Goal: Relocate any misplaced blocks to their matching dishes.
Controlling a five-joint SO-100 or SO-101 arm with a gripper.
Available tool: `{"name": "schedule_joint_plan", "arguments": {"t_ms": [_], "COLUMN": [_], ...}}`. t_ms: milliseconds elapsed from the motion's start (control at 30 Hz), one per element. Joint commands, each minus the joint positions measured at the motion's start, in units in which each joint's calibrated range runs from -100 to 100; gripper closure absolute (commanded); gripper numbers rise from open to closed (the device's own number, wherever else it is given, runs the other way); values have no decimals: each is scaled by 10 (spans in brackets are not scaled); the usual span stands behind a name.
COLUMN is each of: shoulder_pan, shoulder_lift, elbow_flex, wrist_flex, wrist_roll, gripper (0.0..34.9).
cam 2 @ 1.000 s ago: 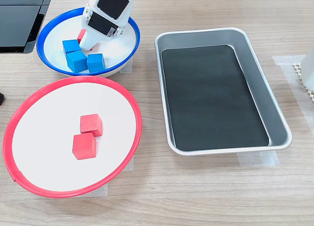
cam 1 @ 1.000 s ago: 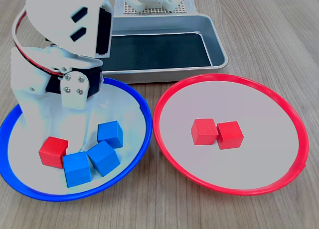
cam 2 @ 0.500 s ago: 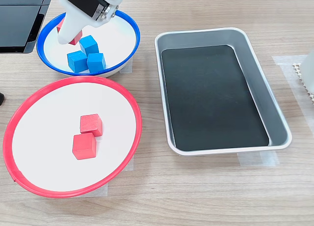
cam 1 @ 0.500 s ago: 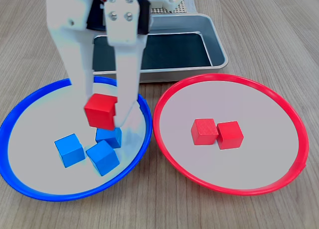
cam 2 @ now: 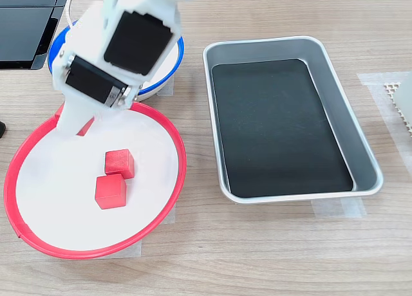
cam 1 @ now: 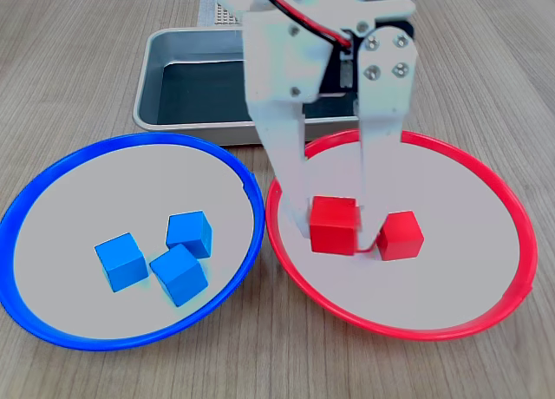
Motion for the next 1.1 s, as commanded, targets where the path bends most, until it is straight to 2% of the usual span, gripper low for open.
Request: {"name": "schedule_joint_plan", "arguments": {"t_ms": [0, 167, 467, 533, 700, 933, 1067], "shoulder_pan": [-14, -28, -39, -41, -45, -45, -37], "shoulder_lift": [24, 65, 94, 97, 99, 72, 30], "elbow_flex": [-48, -67, -70, -75, -79, -79, -65], "wrist_flex": [-13, -32, -14, -6, 17, 39, 37], "wrist_roll": [-10, -14, -14, -14, -12, -14, -12], "gripper": [346, 346, 346, 333, 266, 226, 217]}}
